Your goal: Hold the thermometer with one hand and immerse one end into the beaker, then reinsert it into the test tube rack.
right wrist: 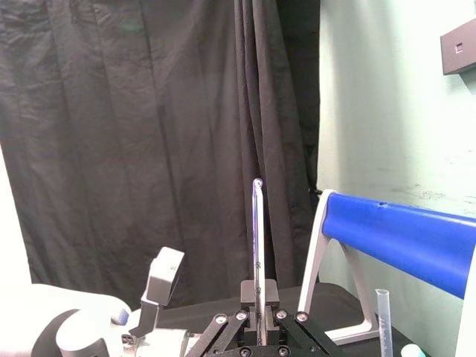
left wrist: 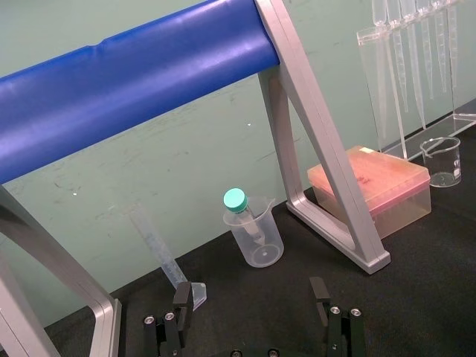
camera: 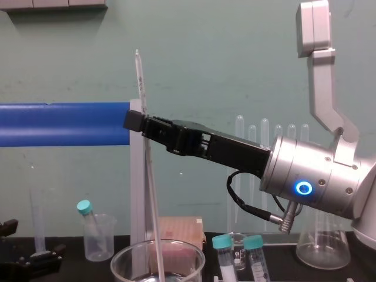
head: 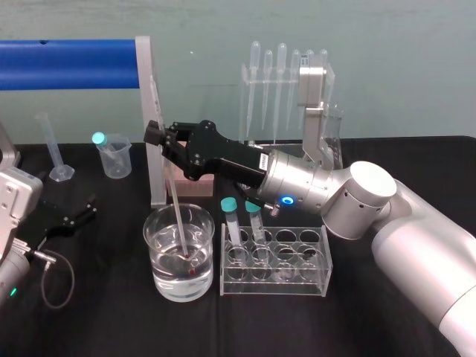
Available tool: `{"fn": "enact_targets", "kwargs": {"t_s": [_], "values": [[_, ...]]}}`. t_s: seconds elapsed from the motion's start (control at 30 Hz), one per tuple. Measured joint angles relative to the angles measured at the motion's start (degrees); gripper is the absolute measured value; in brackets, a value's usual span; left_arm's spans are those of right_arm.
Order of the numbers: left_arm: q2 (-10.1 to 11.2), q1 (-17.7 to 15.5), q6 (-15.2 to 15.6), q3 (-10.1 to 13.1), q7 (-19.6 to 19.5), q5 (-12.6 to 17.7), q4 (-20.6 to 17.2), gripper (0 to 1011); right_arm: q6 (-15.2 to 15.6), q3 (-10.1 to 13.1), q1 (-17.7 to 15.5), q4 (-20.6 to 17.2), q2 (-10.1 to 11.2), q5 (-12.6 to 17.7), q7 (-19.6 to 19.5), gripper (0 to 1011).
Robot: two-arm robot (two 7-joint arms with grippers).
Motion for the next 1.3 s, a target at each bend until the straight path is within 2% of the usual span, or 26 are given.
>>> {"fn": "enact_targets", "kwargs": {"t_s": [1.3], "values": [[0.0,0.0,0.0,0.0,0.0,0.0,0.0,1008,0.0,0.0,0.0,0.0,0.0,0.0,0.0,56]]}}
